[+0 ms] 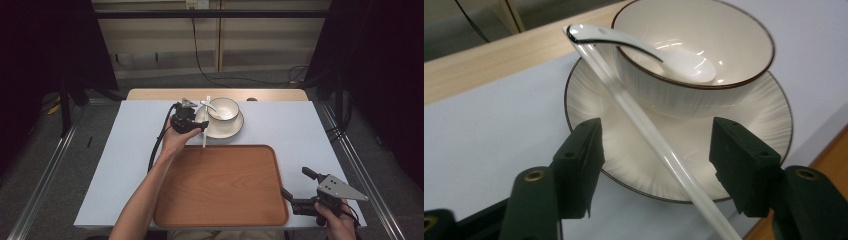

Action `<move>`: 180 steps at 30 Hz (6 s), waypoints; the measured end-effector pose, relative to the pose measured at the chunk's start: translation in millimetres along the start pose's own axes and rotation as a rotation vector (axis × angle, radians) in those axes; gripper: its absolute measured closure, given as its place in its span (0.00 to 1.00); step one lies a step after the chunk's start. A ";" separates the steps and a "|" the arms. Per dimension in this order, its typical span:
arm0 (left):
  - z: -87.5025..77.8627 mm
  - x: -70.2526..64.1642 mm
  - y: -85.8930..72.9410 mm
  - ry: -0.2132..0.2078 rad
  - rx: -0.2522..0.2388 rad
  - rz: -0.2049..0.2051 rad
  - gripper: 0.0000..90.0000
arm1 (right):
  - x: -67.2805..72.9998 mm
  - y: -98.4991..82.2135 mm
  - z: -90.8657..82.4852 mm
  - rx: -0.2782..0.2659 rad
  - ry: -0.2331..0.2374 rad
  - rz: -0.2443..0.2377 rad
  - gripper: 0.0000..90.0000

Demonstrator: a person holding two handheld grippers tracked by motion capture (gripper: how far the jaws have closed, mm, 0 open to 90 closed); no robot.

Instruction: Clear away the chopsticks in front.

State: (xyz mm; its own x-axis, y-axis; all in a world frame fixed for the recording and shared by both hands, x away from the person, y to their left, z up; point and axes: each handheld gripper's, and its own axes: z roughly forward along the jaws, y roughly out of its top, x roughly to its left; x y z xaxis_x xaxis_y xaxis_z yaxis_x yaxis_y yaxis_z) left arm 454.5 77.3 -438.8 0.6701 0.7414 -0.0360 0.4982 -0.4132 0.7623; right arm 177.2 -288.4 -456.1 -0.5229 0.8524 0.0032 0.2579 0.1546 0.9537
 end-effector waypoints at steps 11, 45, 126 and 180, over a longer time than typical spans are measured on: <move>17.4 5.3 2.5 0.054 0.017 -0.080 0.60 | 2.4 -0.5 1.3 0.009 0.024 -0.013 0.02; 34.3 14.4 7.5 0.081 0.080 -0.153 0.79 | 1.2 -2.1 2.3 0.022 0.031 -0.006 0.02; -33.3 23.5 -17.5 0.118 0.019 -0.289 0.95 | 2.1 -1.7 1.0 0.015 0.029 -0.015 0.02; -116.0 -41.6 -108.6 0.162 -0.071 -0.350 0.95 | 3.5 -1.7 2.1 0.018 0.026 -0.009 0.02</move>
State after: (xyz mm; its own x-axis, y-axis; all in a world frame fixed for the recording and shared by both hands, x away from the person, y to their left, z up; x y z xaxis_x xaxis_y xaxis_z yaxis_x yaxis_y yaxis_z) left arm 308.8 152.6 -445.1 0.3680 0.9073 -0.2037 0.6379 -0.0870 0.7652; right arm 176.6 -284.6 -458.3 -0.5461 0.8377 0.0026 0.2676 0.1714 0.9482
